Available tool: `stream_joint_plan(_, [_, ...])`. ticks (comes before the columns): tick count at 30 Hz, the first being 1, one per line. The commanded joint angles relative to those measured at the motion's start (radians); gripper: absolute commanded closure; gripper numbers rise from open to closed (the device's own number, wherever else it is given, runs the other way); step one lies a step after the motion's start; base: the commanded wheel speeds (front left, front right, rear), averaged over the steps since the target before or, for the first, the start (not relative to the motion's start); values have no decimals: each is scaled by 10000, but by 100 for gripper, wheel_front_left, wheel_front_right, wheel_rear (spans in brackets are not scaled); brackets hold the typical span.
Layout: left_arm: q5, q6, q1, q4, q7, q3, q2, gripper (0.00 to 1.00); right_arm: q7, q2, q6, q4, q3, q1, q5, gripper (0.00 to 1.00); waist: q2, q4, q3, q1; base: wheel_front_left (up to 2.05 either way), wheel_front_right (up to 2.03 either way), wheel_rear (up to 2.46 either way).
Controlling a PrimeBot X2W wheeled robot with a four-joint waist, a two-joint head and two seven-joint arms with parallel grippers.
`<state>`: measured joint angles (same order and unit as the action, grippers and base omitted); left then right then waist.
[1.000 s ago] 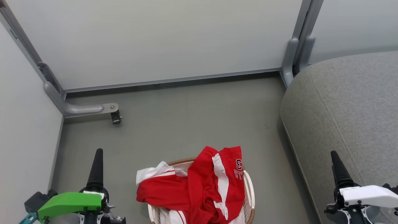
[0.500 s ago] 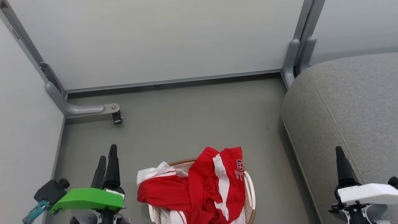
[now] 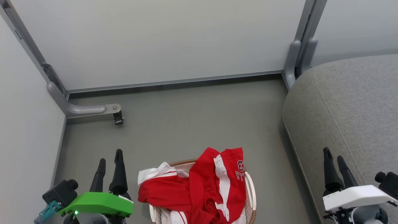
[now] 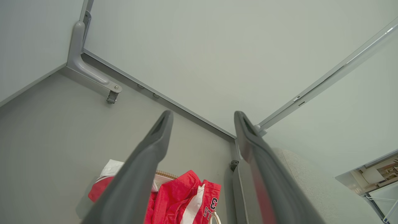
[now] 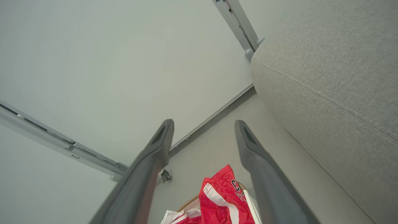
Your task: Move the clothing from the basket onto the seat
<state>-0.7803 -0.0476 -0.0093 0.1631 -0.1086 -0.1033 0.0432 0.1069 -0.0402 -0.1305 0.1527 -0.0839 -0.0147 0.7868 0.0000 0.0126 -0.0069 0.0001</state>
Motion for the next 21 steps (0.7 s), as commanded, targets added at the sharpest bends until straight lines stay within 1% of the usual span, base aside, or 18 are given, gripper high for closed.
stream_joint_plan(1, [383,69,79,-109,-101,-32,63,0,125,-67,-3,-136,104,-89,-565,0,0,5,-6,0,0,0,0])
stream_joint_plan(10, [1724,165,280,53,-361,-177,71,0,375,-76,-2,-98,337,-226,-2195,0,0,50,-29,0,0,0,0])
stream_joint_plan(21, [2712,308,365,383,-632,-442,79,0,652,-90,-2,-20,342,-307,-3419,0,0,147,-36,0,0,0,0])
